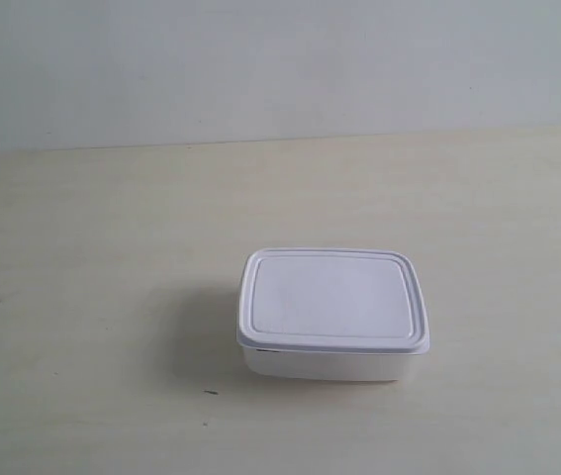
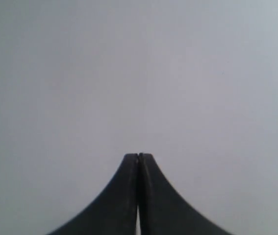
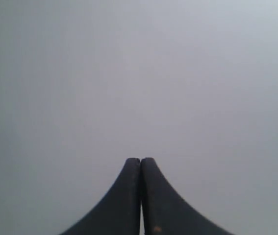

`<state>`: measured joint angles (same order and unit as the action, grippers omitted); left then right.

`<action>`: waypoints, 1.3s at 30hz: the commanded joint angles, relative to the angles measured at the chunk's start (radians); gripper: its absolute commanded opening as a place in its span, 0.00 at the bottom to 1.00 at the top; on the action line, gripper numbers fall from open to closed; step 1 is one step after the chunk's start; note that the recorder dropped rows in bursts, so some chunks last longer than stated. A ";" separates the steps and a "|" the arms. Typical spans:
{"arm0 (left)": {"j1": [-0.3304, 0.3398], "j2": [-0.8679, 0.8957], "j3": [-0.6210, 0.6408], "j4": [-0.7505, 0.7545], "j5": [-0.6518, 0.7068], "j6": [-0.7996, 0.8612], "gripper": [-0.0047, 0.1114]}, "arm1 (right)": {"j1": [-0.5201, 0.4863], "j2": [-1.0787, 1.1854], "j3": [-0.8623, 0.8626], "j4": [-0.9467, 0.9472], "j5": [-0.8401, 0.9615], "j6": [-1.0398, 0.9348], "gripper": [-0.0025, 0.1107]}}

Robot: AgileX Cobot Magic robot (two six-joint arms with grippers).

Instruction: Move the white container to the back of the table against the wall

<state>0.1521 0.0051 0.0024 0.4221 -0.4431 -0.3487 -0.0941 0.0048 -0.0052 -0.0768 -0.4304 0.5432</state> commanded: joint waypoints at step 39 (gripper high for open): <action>-0.132 0.274 -0.318 0.996 -0.305 -1.433 0.04 | 0.001 0.402 -0.392 -1.668 -0.306 1.584 0.02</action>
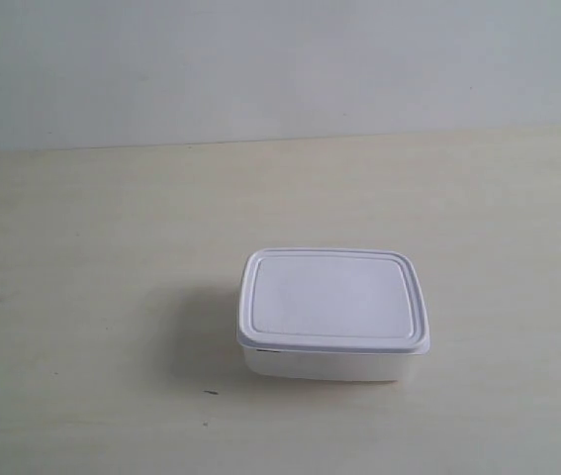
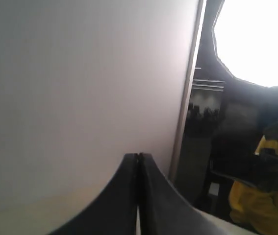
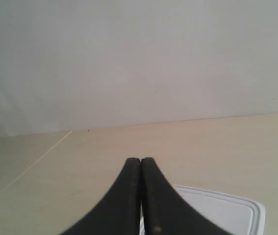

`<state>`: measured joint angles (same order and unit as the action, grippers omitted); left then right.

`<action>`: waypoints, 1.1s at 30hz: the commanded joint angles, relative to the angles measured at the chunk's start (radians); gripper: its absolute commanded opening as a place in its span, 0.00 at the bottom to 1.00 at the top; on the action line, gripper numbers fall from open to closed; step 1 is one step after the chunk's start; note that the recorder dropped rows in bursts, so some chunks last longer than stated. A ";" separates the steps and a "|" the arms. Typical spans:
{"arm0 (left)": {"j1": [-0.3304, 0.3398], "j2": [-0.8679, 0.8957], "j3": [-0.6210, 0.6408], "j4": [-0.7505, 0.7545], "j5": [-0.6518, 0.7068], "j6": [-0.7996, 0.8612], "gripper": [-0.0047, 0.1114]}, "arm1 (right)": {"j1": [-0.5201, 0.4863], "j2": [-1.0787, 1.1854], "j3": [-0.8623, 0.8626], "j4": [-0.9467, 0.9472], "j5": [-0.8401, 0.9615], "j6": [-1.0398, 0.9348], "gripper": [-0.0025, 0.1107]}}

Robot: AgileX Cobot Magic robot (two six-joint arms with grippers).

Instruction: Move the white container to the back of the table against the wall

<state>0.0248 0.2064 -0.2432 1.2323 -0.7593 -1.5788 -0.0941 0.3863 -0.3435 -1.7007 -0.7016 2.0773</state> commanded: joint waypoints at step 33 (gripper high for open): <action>-0.430 0.825 -0.159 0.512 0.177 -0.526 0.04 | 0.328 0.608 -0.152 -0.044 -0.159 -0.017 0.02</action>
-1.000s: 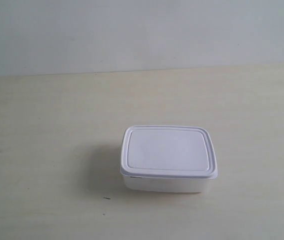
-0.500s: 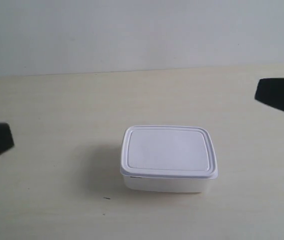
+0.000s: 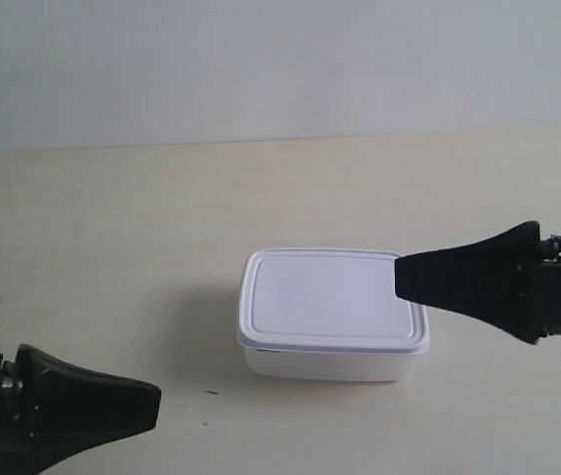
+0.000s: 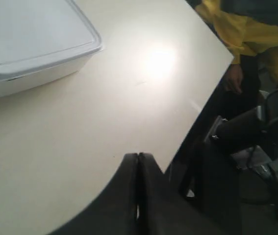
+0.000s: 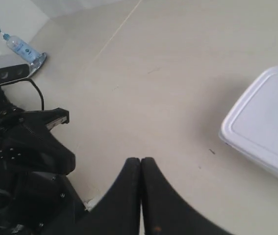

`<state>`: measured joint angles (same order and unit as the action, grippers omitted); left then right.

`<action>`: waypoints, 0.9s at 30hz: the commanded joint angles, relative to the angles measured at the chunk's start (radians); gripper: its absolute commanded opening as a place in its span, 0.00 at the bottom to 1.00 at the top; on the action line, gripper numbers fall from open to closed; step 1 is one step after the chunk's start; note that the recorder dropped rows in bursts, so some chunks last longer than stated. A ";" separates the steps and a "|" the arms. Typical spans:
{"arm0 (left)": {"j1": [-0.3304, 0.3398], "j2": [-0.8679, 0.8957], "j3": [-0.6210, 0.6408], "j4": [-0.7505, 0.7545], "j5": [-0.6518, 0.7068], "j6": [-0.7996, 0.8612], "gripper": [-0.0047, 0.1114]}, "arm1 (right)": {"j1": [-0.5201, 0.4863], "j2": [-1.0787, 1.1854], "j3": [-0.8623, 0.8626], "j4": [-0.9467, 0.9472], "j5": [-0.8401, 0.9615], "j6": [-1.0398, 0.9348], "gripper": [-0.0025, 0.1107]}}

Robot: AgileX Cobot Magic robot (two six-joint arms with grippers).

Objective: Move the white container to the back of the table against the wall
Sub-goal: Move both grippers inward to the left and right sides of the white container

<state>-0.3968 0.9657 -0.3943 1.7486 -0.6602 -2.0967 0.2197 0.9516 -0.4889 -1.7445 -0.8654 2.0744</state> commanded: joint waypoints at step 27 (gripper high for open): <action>-0.410 0.544 -0.168 -0.160 0.572 0.105 0.04 | 0.014 0.212 0.202 0.000 0.312 0.003 0.02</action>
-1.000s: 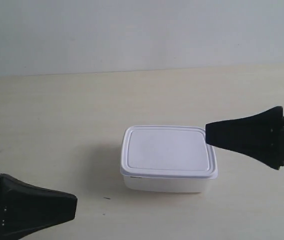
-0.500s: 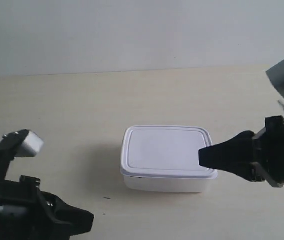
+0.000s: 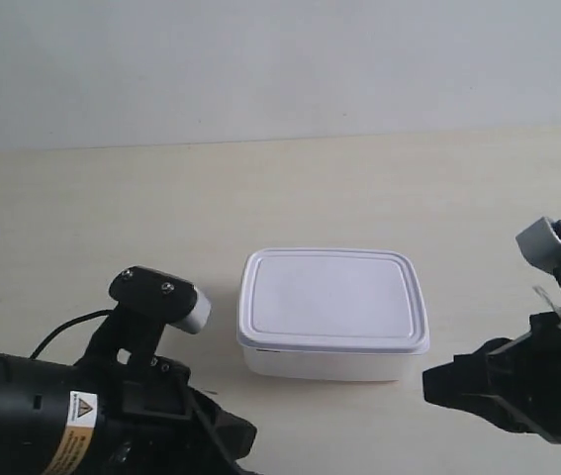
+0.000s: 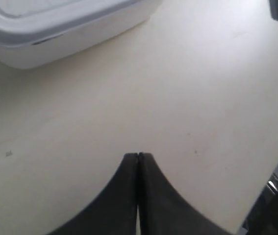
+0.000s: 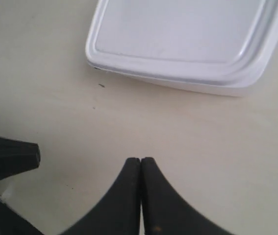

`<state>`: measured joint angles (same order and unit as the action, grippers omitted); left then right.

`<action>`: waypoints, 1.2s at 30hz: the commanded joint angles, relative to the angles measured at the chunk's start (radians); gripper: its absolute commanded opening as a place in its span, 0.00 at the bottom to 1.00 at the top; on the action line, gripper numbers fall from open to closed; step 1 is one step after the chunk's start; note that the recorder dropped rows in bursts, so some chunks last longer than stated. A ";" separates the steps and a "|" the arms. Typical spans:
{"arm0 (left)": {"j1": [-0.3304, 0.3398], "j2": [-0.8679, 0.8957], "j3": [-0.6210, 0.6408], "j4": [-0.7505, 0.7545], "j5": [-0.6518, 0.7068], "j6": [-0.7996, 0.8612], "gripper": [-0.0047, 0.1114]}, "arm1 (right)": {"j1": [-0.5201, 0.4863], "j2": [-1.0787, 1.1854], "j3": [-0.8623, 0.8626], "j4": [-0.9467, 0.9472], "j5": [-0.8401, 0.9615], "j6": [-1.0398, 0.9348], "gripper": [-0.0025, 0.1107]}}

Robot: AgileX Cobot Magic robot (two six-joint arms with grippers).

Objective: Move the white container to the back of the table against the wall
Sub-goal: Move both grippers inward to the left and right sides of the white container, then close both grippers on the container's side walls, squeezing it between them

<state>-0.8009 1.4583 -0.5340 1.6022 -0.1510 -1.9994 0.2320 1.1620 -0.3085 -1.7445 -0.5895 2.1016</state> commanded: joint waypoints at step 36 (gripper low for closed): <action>0.040 0.462 -0.364 0.055 0.206 0.090 0.04 | 0.150 0.382 -0.176 0.000 0.296 -0.037 0.02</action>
<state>-0.7734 1.9163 -0.8896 1.6461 0.0387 -1.9140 0.3403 1.5171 -0.4600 -1.7447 -0.3648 2.0589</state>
